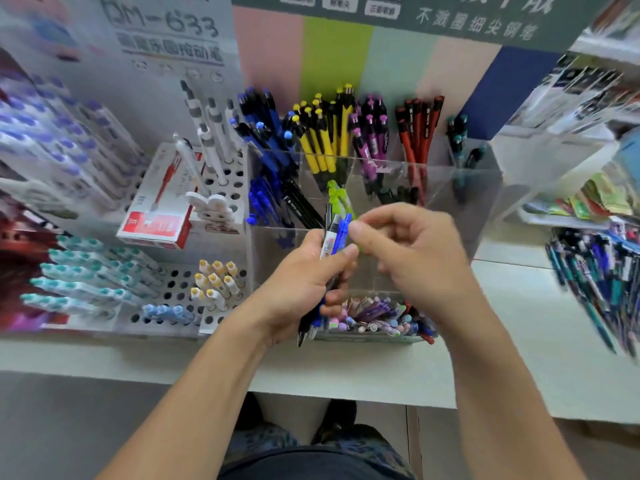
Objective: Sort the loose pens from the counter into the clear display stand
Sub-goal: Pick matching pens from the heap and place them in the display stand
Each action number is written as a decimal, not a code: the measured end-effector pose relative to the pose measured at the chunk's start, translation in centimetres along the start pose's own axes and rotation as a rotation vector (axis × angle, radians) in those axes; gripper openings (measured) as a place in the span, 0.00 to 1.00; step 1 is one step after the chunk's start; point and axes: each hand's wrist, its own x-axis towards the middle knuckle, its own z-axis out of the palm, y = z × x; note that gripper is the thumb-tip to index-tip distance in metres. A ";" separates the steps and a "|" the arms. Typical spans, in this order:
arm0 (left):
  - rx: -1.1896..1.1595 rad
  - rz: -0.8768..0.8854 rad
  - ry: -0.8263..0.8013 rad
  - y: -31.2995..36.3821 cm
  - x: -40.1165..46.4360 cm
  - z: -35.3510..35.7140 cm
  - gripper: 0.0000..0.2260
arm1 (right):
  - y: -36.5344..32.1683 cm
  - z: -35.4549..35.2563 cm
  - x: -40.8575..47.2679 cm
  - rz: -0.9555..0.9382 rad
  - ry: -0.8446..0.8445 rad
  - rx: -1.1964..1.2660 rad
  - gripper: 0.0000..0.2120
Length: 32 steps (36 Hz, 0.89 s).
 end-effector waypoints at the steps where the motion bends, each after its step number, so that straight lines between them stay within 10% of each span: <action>1: 0.023 0.003 0.008 0.0 -0.1 -0.2 0.07 | 0.4 1.3 -0.3 0.027 -0.069 0.026 0.05; 9: 0.037 0.093 0.047 0.0 -1.8 -2.7 0.12 | -0.2 3.9 0.8 0.243 -0.297 0.405 0.04; 13: 0.054 0.202 0.215 0.0 -2.4 -4.2 0.11 | -1.2 3.8 1.9 0.135 -0.081 0.529 0.05; 22: 0.307 0.438 0.709 -1.7 -2.1 -6.3 0.07 | -2.6 5.8 4.5 -0.408 0.142 -0.063 0.06; 32: 0.343 0.447 0.665 -0.9 -1.1 -5.9 0.14 | -1.9 8.0 5.6 -0.462 0.032 -0.421 0.13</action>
